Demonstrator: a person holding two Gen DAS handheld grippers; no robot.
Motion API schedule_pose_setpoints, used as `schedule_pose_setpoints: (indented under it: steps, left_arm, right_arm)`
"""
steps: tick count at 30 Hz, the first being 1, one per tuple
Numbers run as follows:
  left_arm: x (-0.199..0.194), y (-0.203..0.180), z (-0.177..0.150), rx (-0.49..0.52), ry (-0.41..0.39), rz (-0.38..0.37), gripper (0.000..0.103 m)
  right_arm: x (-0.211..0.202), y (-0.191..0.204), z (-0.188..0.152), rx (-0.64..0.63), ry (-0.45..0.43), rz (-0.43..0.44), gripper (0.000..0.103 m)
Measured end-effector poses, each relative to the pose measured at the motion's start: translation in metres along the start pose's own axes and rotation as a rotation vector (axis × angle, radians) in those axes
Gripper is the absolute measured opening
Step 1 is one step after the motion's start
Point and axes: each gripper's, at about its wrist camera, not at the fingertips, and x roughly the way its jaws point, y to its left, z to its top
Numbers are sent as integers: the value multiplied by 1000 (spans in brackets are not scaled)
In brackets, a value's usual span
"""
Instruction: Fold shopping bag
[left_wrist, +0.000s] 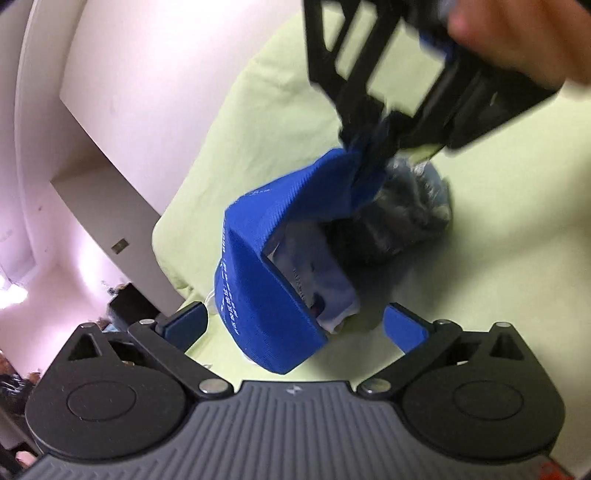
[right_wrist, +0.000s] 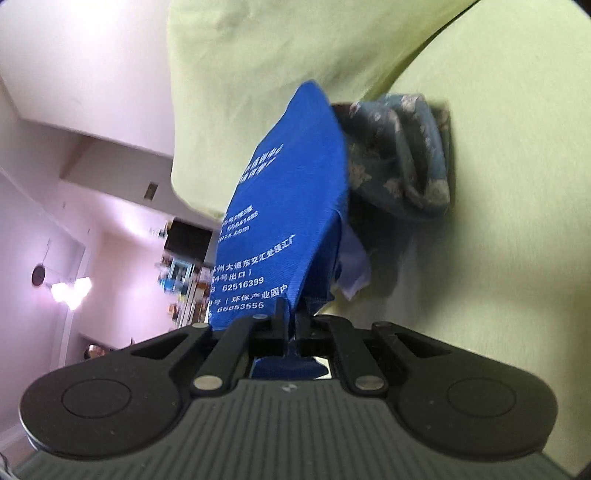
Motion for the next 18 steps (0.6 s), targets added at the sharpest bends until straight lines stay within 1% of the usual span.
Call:
schedule_pose_setpoints:
  steps: [2, 3, 4, 5, 7, 8, 9, 10, 12, 14, 18]
  left_arm:
    - [14, -1, -2, 7, 9, -3, 102]
    - [20, 0, -3, 6, 8, -12, 97]
    - [25, 2, -5, 8, 1, -24, 88]
    - [30, 4, -5, 10, -4, -32, 82]
    - [44, 9, -4, 16, -13, -41, 61]
    - [49, 12, -4, 15, -18, -46, 56]
    - [52, 16, -5, 7, -24, -52, 38]
    - [54, 21, -6, -5, -28, -62, 13]
    - [45, 32, -6, -65, -25, -115, 11]
    - [27, 42, -5, -121, -19, -159, 11]
    - [16, 60, -5, -151, 0, -162, 10]
  right_arm:
    - [-4, 2, 0, -14, 15, 9, 4]
    - [-5, 3, 0, -24, 26, 5, 4]
    - [-7, 4, 0, -32, 36, 1, 4]
    - [-10, 4, 1, -39, 43, -4, 4]
    - [-15, 5, 3, -53, 58, -12, 4]
    - [-17, 5, 5, -58, 62, -16, 4]
    - [-19, 3, 6, -60, 60, -18, 4]
    - [-20, 1, 7, -60, 57, -20, 5]
    - [-16, -10, 8, -34, 57, -39, 9]
    - [-7, -27, 9, 47, 58, -33, 14]
    - [23, -64, 4, 253, 87, 6, 16]
